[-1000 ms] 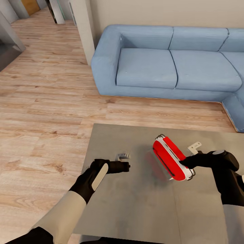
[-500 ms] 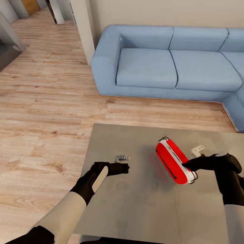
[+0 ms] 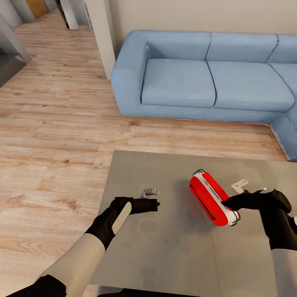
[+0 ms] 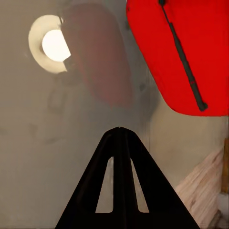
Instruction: Turn on the radio receiver that's on the table in the living room.
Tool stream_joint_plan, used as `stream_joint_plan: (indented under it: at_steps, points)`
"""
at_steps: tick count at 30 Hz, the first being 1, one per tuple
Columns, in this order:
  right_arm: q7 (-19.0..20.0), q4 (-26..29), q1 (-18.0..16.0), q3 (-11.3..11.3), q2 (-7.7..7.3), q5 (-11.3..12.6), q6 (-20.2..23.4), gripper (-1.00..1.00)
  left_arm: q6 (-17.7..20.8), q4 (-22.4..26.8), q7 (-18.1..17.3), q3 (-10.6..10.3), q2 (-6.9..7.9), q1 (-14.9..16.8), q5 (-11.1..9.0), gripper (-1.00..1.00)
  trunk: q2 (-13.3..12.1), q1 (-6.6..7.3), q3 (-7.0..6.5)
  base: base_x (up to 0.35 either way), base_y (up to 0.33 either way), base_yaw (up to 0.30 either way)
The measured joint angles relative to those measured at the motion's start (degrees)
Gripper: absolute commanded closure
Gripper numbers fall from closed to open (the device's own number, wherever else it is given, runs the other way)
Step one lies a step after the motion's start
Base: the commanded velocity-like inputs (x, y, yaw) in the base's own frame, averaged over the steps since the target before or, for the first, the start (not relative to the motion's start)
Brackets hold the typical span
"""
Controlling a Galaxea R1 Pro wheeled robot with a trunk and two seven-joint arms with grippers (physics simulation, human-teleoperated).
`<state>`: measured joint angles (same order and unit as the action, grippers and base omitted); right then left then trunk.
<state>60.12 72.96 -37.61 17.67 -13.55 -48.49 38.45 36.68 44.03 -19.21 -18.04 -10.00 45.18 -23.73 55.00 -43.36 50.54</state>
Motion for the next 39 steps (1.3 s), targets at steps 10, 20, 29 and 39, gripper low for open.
stream_joint_plan:
  at_steps: [10,20,29,39]
  points:
    - [-3.55,-1.71,-0.01,1.28,-0.07,4.35,-2.8,1.0,0.18,0.0,-0.89,-0.06,0.0,0.0,-0.01,1.0,0.0,0.0,0.0,0.0,0.0,0.0]
    - [-4.14,-1.77,-0.01,2.0,0.06,4.68,-4.9,1.0,0.32,-0.04,-0.92,-0.08,0.0,0.0,-0.16,1.0,0.0,0.0,0.0,0.0,0.0,0.0]
    - [-4.83,-1.86,-0.01,3.02,0.51,5.32,-6.77,1.0,0.32,-0.07,-1.0,-0.07,0.0,0.0,-0.32,1.0,0.0,0.0,0.0,0.0,0.0,0.0]
    - [-7.39,-5.04,0.01,2.99,0.9,8.4,-7.78,1.0,0.32,-0.08,-1.01,0.0,0.0,0.0,-0.42,1.0,0.0,0.0,0.0,0.0,0.0,0.0]
